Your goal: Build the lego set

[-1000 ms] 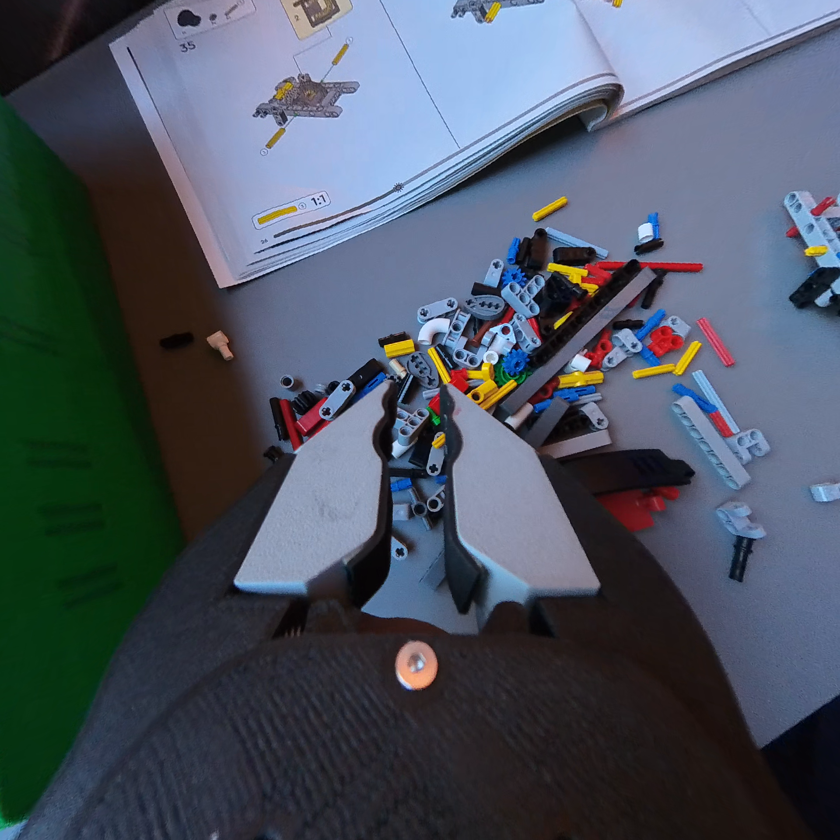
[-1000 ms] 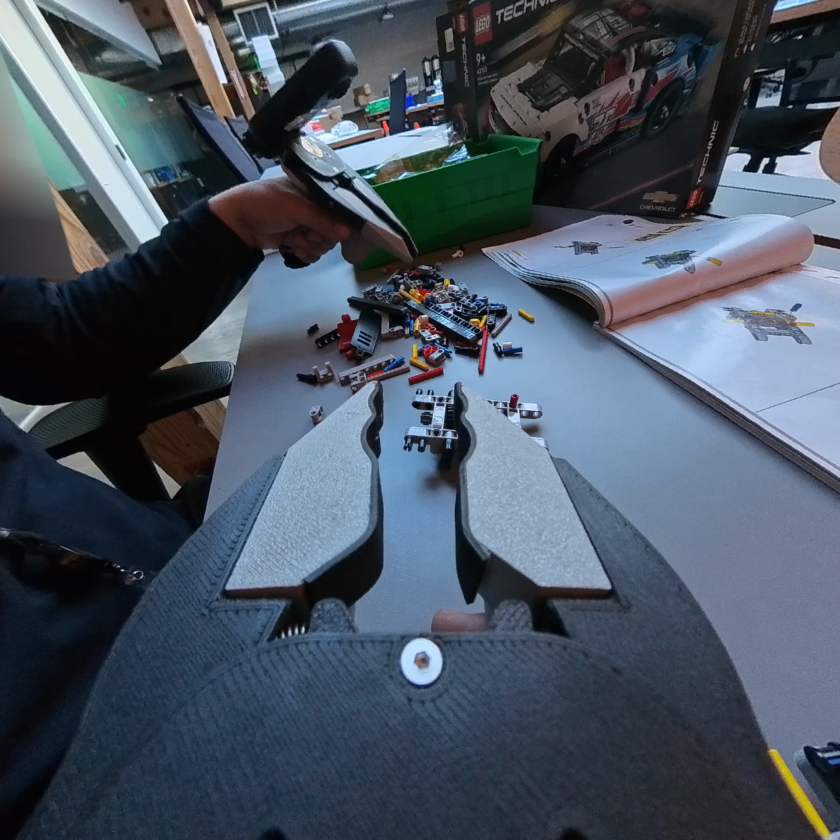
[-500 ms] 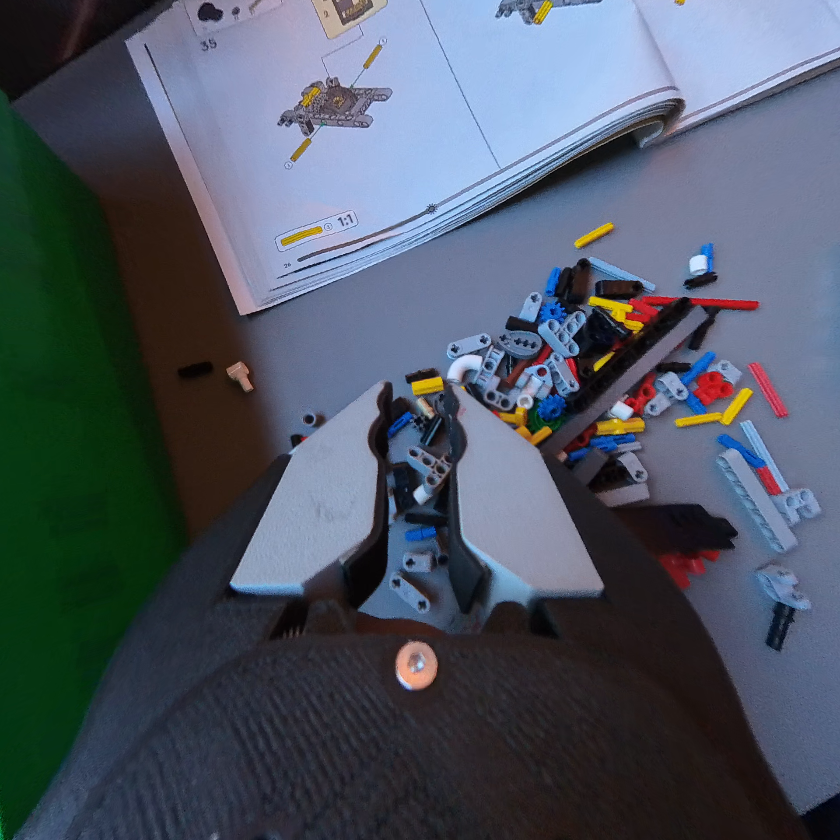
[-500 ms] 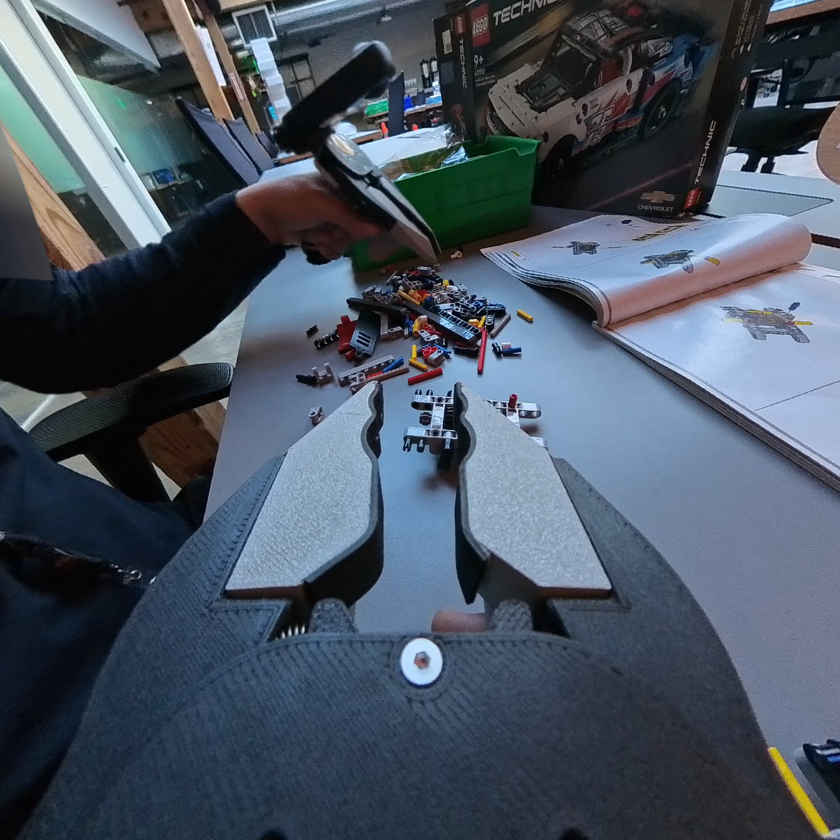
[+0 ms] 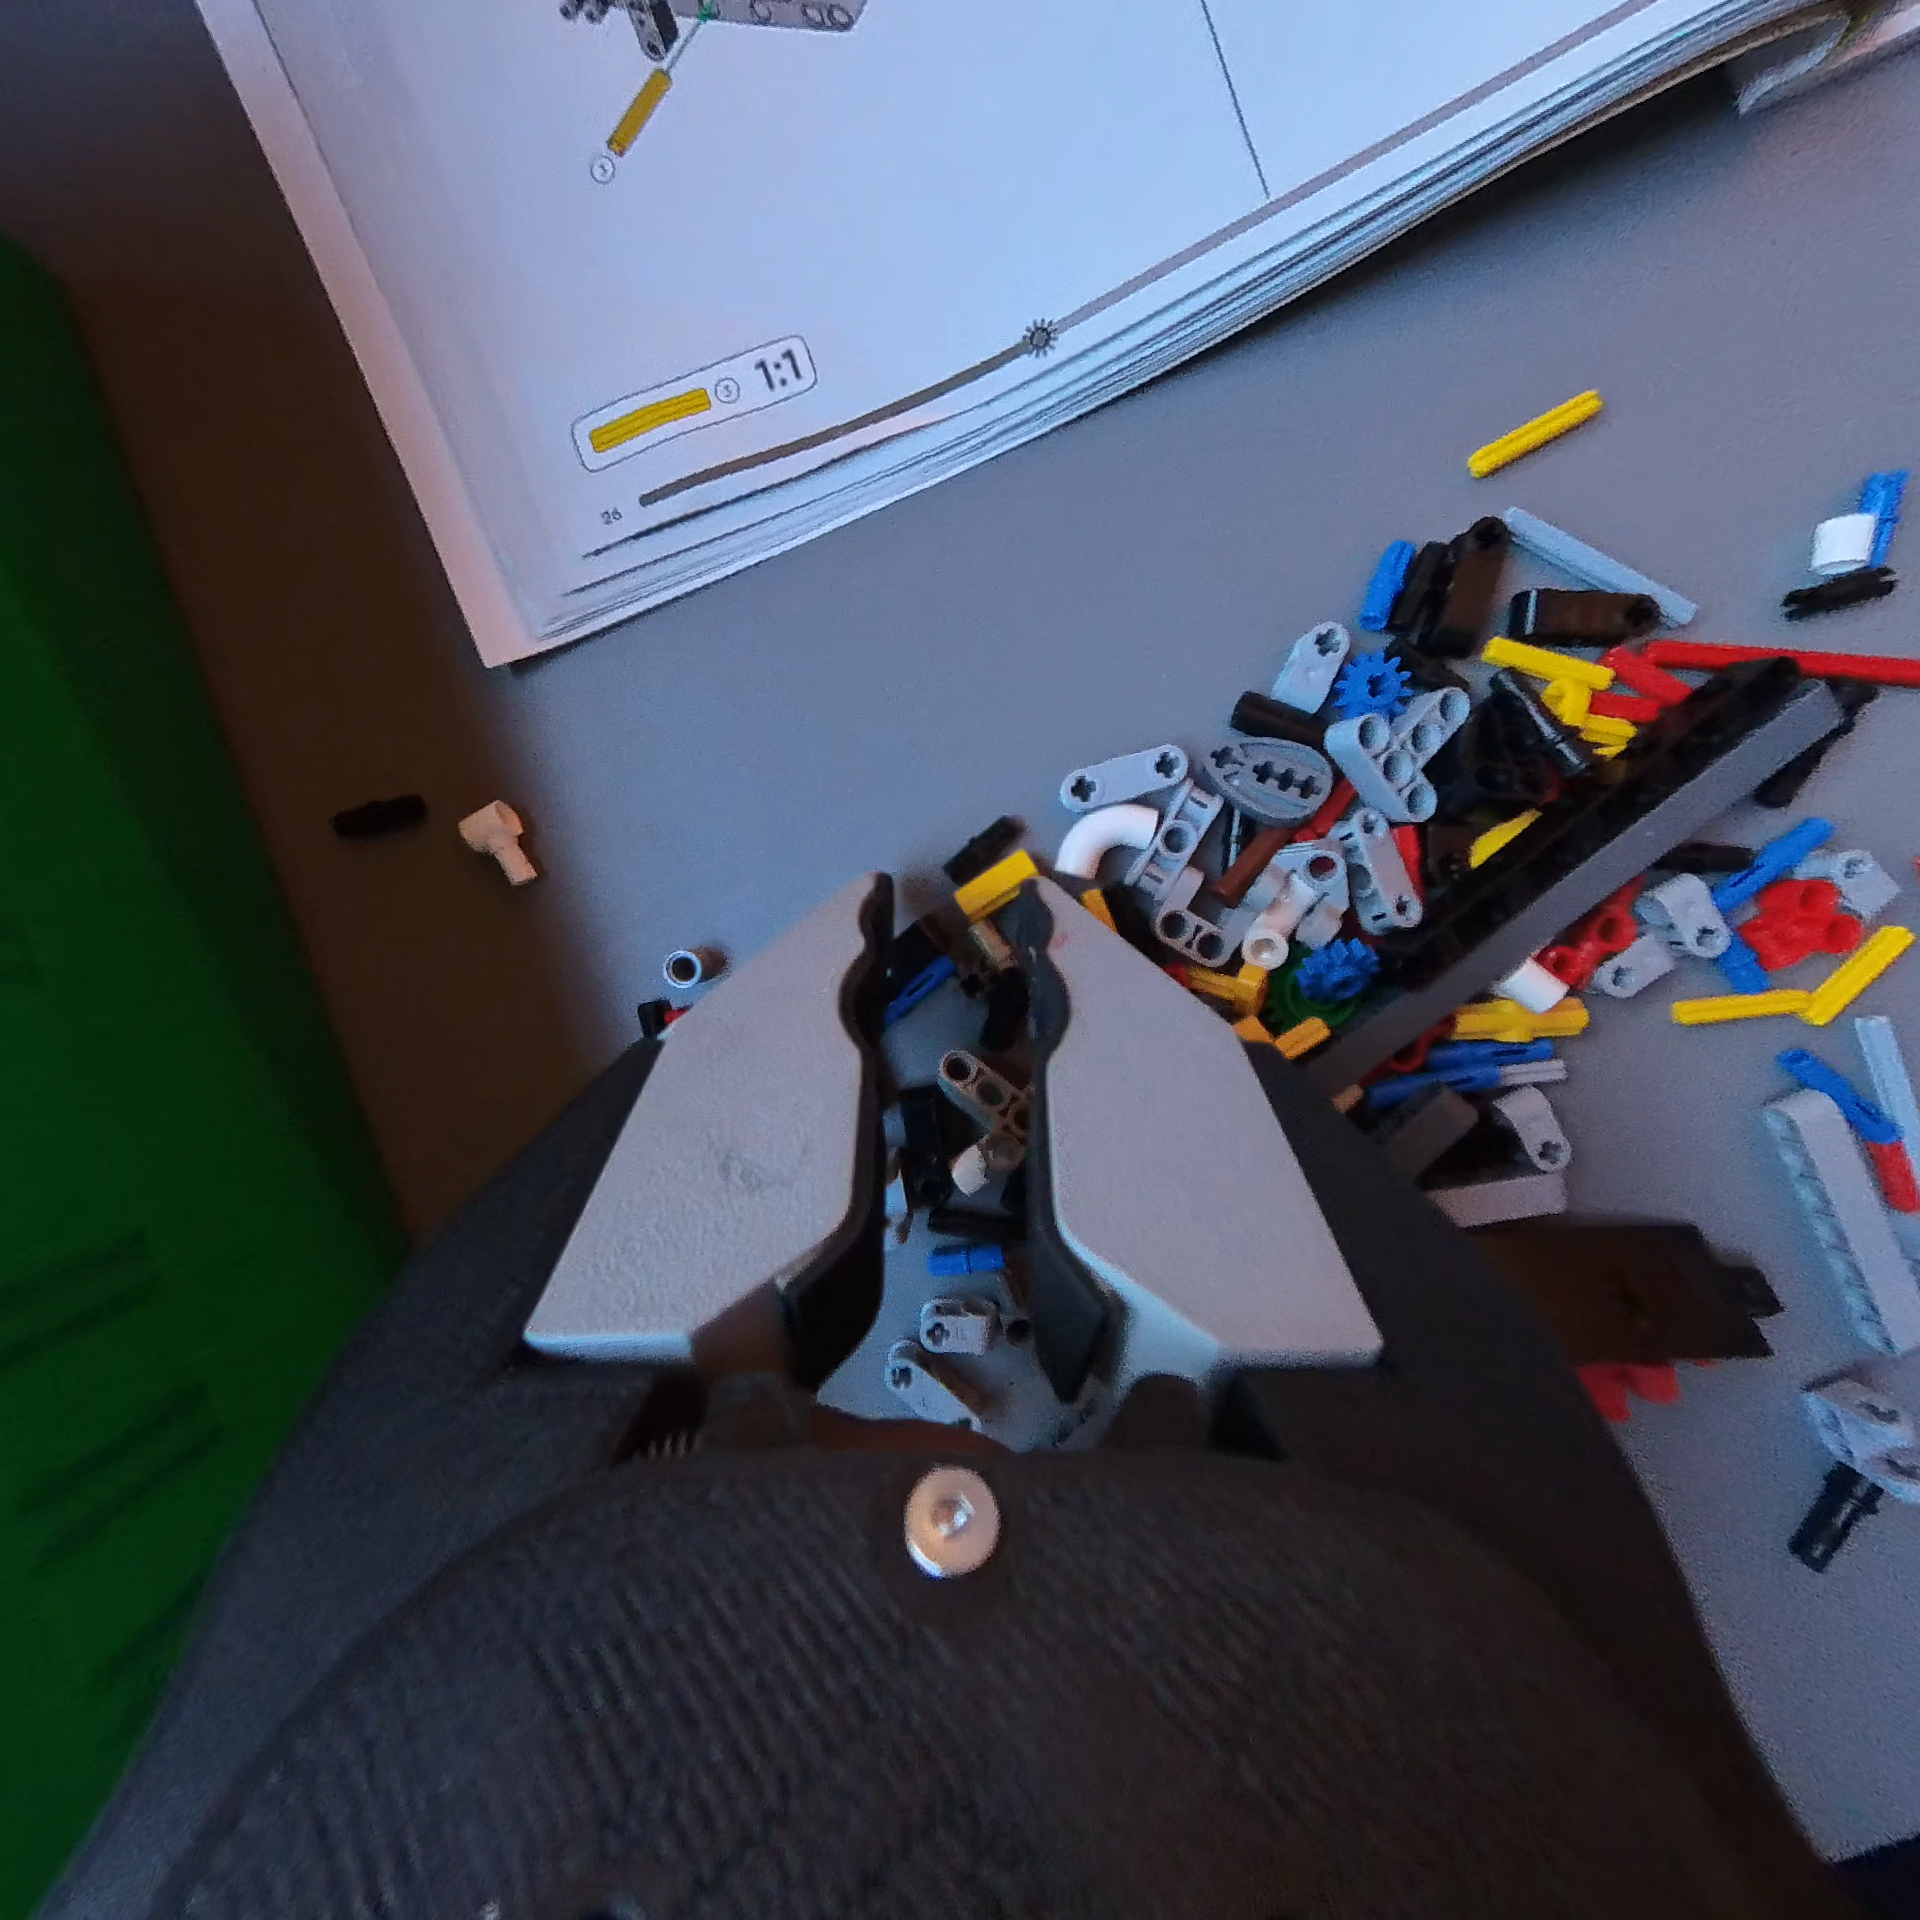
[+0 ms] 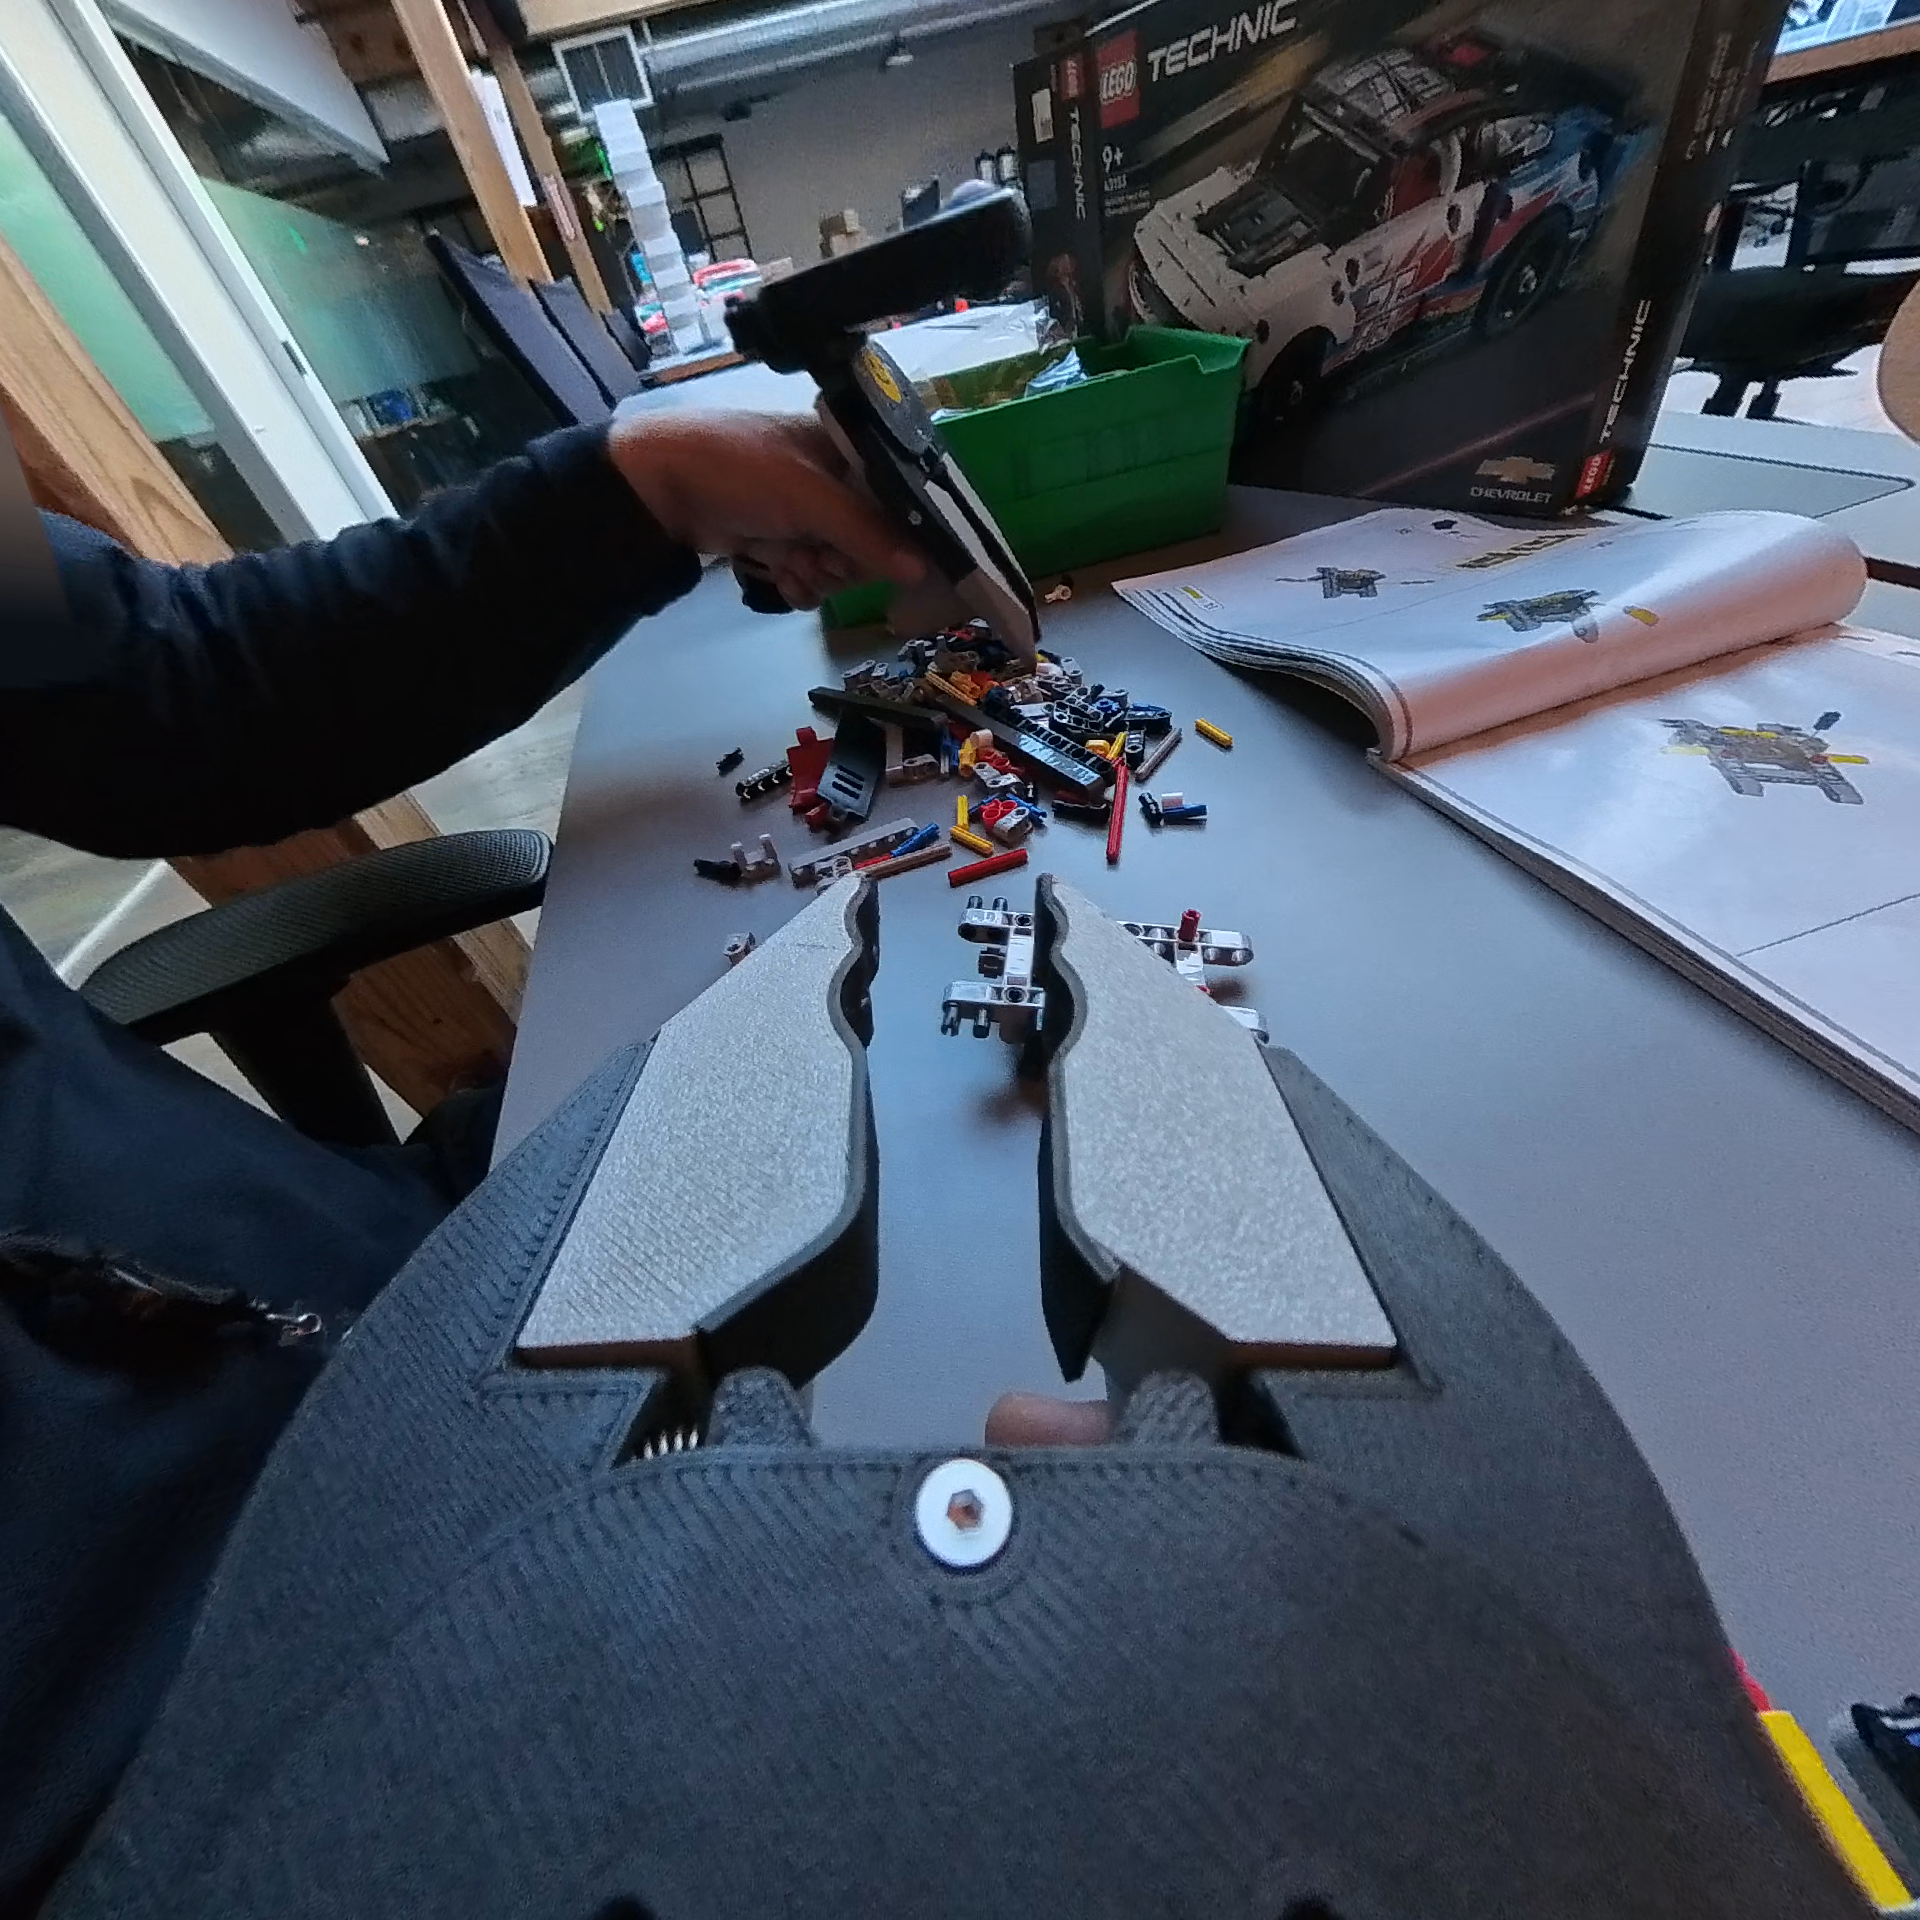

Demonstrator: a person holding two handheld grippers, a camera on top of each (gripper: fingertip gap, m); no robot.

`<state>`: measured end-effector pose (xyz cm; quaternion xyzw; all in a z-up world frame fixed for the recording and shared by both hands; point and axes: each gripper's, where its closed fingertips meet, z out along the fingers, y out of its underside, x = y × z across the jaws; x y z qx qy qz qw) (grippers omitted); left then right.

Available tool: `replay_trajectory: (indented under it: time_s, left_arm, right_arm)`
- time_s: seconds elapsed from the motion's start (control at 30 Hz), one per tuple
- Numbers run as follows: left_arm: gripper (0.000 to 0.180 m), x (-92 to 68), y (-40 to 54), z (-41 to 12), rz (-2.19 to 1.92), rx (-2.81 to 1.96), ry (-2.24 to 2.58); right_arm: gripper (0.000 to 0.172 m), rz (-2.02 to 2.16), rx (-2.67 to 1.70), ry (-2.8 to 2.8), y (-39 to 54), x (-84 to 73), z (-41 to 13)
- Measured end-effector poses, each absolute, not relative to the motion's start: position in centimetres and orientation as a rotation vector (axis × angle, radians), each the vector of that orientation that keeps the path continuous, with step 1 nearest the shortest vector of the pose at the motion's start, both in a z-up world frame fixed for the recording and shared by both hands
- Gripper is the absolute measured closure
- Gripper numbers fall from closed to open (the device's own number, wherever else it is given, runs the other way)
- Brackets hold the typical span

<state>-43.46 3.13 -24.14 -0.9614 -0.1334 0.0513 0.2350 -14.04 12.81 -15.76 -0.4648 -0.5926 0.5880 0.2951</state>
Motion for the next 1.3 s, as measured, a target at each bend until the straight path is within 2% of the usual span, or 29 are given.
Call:
replay_trajectory:
  time_s: [0.17,0.3,0.43,0.57,0.63,0.7,0.77,0.9,1.03,1.3]
  left_arm:
    - [0.169,-42.8,3.3,-24.7,0.123,-2.671,-0.331]
    - [0.162,-42.5,3.2,-24.5,0.142,-2.705,-0.26]
    - [0.171,-43.4,2.7,-23.9,0.285,-2.766,-0.036]
    - [0.18,-43.2,3.1,-23.4,0.242,-2.779,0.233]
    - [0.18,-43.5,3.0,-23.5,0.222,-2.802,0.294]
    - [0.173,-43.7,3.0,-23.8,0.231,-2.829,0.35]
    - [0.178,-43.5,3.0,-24.1,0.219,-2.848,0.421]
    - [0.177,-43.3,3.1,-24.1,0.204,-2.873,0.47]
    - [0.168,-42.4,2.7,-24.2,0.101,-2.894,0.493]
    - [0.17,-42.9,3.0,-24.6,0.159,-2.916,0.535]
  right_arm:
    - [0.145,1.564,-1.236,-1.575,12.8,-14.0,-15.7]
    - [0.145,1.571,-1.239,-1.574,12.8,-13.9,-15.7]
    - [0.145,1.578,-1.239,-1.571,12.8,-13.9,-15.7]
    - [0.145,1.588,-1.241,-1.575,12.7,-13.8,-15.7]
    - [0.145,1.586,-1.242,-1.58,12.6,-13.8,-15.8]
    - [0.145,1.582,-1.242,-1.582,12.6,-13.9,-15.8]
    - [0.145,1.584,-1.241,-1.582,12.6,-13.9,-15.8]
    - [0.145,1.588,-1.244,-1.583,12.6,-13.9,-15.8]
    - [0.145,1.593,-1.246,-1.575,12.7,-13.9,-15.8]
    - [0.145,1.598,-1.246,-1.586,12.6,-13.9,-15.9]
